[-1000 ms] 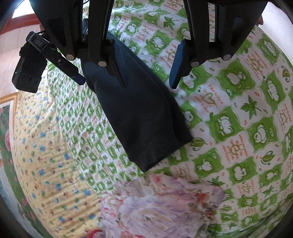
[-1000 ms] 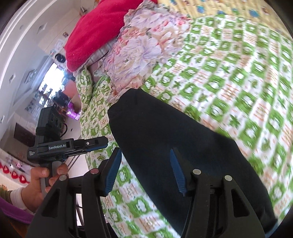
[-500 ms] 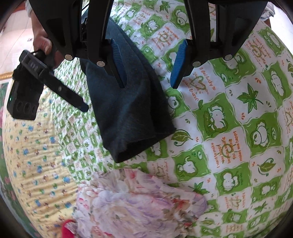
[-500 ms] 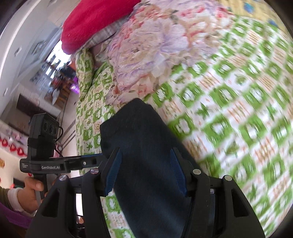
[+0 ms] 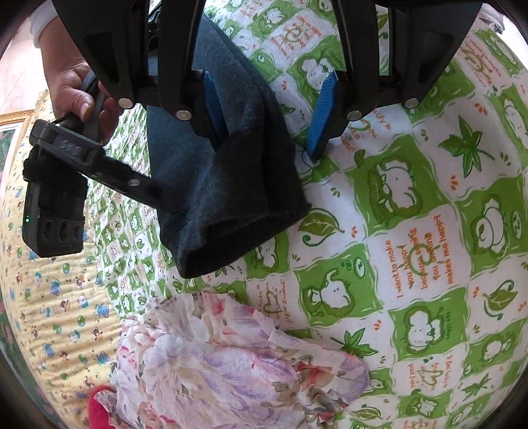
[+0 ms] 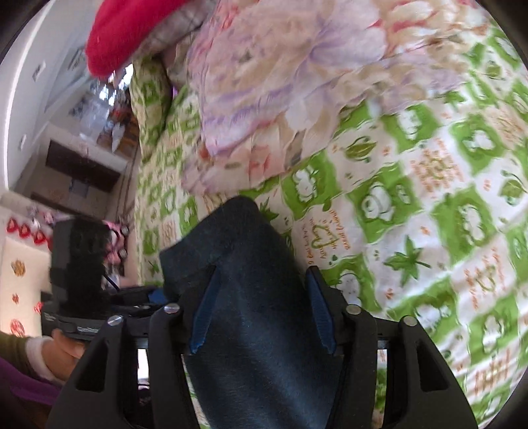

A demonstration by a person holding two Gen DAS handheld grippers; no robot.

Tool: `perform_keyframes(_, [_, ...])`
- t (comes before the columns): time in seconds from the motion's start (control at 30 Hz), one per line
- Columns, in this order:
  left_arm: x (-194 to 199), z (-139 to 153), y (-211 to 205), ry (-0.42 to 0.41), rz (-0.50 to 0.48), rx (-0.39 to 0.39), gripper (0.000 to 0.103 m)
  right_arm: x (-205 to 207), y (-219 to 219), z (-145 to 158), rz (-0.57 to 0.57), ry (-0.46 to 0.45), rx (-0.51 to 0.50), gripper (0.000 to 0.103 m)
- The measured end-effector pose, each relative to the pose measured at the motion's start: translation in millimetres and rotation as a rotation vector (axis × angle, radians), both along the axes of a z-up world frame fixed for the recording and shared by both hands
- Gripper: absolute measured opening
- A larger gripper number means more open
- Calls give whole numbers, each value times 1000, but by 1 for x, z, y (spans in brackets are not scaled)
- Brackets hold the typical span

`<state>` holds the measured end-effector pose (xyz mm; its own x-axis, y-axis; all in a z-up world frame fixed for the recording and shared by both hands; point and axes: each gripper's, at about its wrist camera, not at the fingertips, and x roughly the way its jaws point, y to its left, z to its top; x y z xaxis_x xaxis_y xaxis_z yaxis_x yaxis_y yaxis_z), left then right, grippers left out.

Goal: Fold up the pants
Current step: 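Lift the folded navy pants with both grippers off the sheet, then carry the pants with both grippers and lower them onto the sheet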

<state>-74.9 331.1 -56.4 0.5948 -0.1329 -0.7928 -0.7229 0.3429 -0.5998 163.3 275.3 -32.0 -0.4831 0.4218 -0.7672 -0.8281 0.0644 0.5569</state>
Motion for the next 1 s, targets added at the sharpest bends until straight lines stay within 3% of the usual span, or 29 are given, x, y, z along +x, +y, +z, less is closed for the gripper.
perform_keyframes(0.1, [6,1,0,-3,-18,19,34,-5,0,0,9,-11,12,33])
perform_keyframes(0.23, [11,7,-3,-16,-33,49,31,-5,-7,7,1,-17,45,28])
perform_keyframes(0.57, [26,52,-18,-82,-80,114,28,14,-60,47,-71,8,177,27])
perform_keyframes(1.0, [62,120,-84,-196,-289,210,23,41,-164,95,-174,12,347,25])
